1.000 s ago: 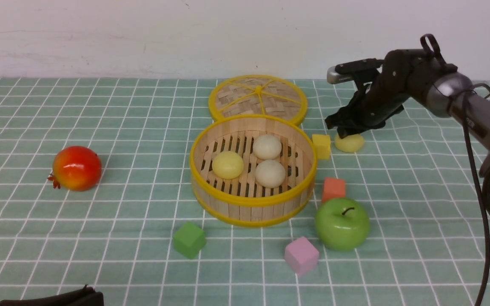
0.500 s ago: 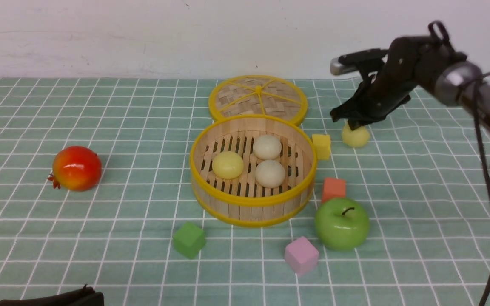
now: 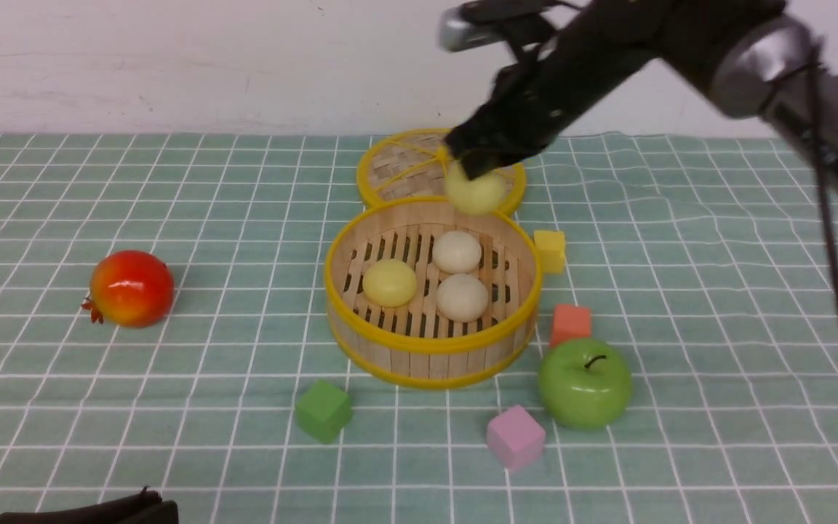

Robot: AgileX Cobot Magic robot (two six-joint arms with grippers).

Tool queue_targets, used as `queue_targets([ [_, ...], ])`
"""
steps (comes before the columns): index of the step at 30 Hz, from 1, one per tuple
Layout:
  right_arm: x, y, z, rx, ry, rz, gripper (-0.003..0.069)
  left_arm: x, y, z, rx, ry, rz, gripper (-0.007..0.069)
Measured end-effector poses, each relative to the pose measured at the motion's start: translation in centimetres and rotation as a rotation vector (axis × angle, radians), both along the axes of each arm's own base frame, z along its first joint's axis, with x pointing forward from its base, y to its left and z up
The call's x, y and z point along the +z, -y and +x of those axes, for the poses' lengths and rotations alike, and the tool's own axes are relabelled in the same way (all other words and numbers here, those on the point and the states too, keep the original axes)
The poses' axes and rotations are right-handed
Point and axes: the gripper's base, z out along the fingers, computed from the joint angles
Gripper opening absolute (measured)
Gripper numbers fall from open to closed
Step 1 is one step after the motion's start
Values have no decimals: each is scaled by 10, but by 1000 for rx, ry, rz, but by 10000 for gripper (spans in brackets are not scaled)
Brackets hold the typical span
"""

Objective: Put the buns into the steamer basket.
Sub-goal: Use the right arm to put the steamed stuffed bun into the steamer

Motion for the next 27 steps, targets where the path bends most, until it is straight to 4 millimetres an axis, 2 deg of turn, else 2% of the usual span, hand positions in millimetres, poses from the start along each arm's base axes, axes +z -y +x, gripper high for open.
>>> queue_targets([
  [2,-10,-18,-2,20,9,8,13,0,0,0,0,0,0,92],
  [4,-18,-27,0,24,21,12,13,0,0,0,0,0,0,92],
  [6,-36,-41,5,20,54,4,13,0,0,0,0,0,0,94],
  [11,-62,-45,17,-48,86,-28,27,0,0,0,0,0,0,101],
  [15,-75,-45,22,-71,81,-43,44,0,0,0,0,0,0,106],
  [21,-79,-48,21,-67,87,-53,64,0,0,0,0,0,0,111],
  [27,-79,-52,19,-57,108,-86,136,0,0,0,0,0,0,113],
])
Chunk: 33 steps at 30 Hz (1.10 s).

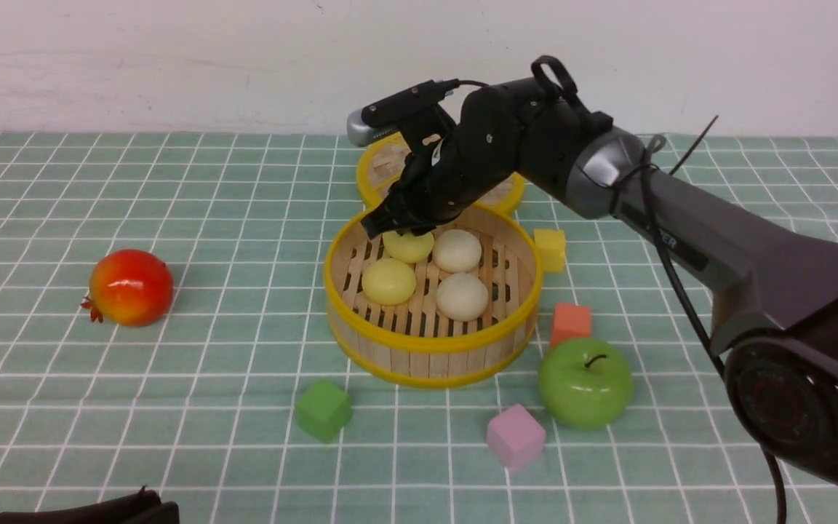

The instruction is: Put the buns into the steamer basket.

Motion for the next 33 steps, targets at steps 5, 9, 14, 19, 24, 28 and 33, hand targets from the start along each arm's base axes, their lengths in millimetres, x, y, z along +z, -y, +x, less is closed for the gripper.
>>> queue_targets([
  [5,0,-6,-4,16,10,-26,270,0,0,0,0,0,0,121],
  [9,-2,-9,-7,27,8,-56,347,0,0,0,0,0,0,122],
  [14,0,-6,-9,15,-10,-89,379,0,0,0,0,0,0,123],
  [19,34,5,-15,-44,35,-107,388,0,0,0,0,0,0,128],
  [24,84,22,-40,-58,-11,-142,374,0,0,0,0,0,0,131],
  [28,126,41,-70,-49,-61,-189,286,0,0,0,0,0,0,134],
  [33,178,64,-108,-54,-11,-154,117,0,0,0,0,0,0,139],
])
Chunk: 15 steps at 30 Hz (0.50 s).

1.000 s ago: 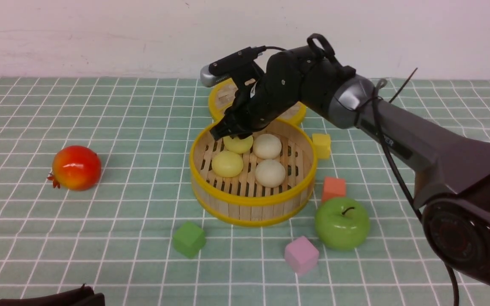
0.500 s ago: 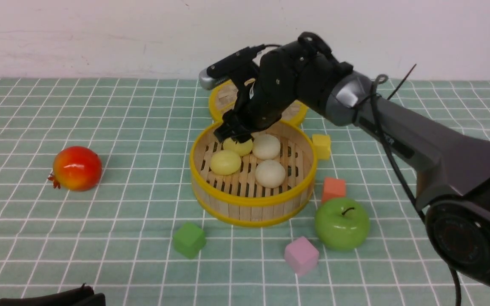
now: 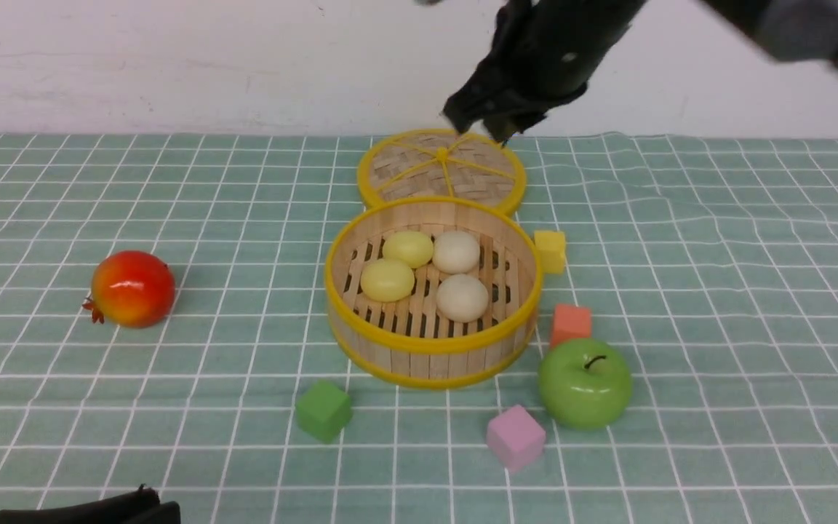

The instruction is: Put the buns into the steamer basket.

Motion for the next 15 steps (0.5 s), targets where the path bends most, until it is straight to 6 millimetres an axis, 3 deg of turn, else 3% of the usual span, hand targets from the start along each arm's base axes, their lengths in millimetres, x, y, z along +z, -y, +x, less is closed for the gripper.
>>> queue_targets([
  [4,28,33,-54,-42,-18,36,-11,0,0,0,0,0,0,145],
  [6,34,48,-80,-60,-29,46,-20,0,0,0,0,0,0,147],
  [7,35,50,-82,-62,-30,46,-20,0,0,0,0,0,0,147],
  [8,38,62,-102,-72,-39,50,-20,0,0,0,0,0,0,147],
  [9,38,62,-102,-73,-39,51,-20,0,0,0,0,0,0,147],
  [12,46,80,-131,-81,-26,69,-20,0,0,0,0,0,0,147],
  [15,53,88,-145,-80,-2,85,-20,0,0,0,0,0,0,147],
])
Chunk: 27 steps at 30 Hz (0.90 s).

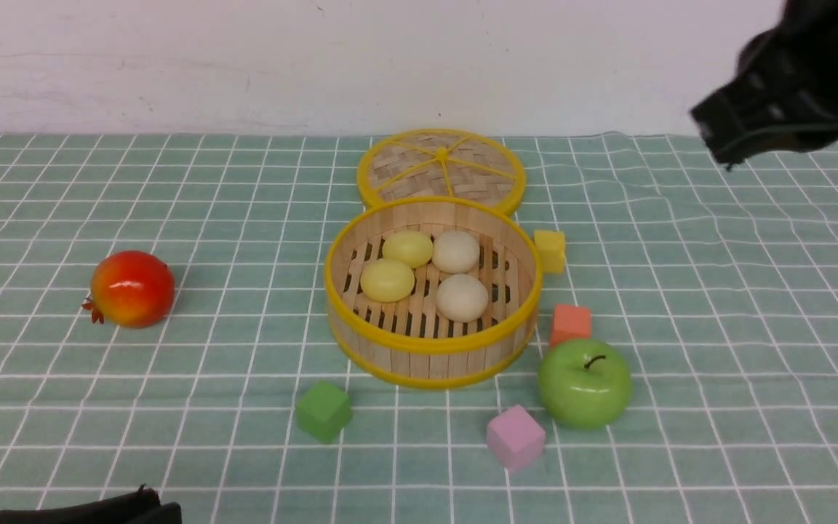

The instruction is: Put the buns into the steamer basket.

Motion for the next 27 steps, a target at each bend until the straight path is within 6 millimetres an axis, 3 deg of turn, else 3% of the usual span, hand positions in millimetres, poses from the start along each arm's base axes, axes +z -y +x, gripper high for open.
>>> queue_targets([
  [8,9,19,-23,-20,56,0,-19,0,0,0,0,0,0,150],
  [10,7,29,-32,-36,95,-13,-19,0,0,0,0,0,0,150],
  [12,-8,56,-57,-82,211,-4,-18,0,0,0,0,0,0,150],
  [14,-30,76,-74,-126,284,18,-18,0,0,0,0,0,0,150],
  [17,-97,109,-114,-246,406,54,-18,0,0,0,0,0,0,155],
  [18,-102,110,-117,-245,412,57,-18,0,0,0,0,0,0,155],
  [19,-143,121,-136,-312,455,72,-17,0,0,0,0,0,0,155],
  [20,-148,122,-138,-318,460,74,-17,0,0,0,0,0,0,155],
  [21,-188,127,-152,-364,492,96,-16,0,0,0,0,0,0,157],
  [22,-210,130,-158,-394,507,111,-16,0,0,0,0,0,0,158],
  [23,-218,131,-160,-410,513,117,-16,0,0,0,0,0,0,158],
  [24,-245,132,-166,-447,524,140,-16,0,0,0,0,0,0,158],
  [25,-252,133,-166,-456,524,145,-15,0,0,0,0,0,0,158],
  [26,-277,133,-169,-485,526,169,-15,0,0,0,0,0,0,159],
  [27,-285,133,-170,-495,519,178,-15,0,0,0,0,0,0,160],
])
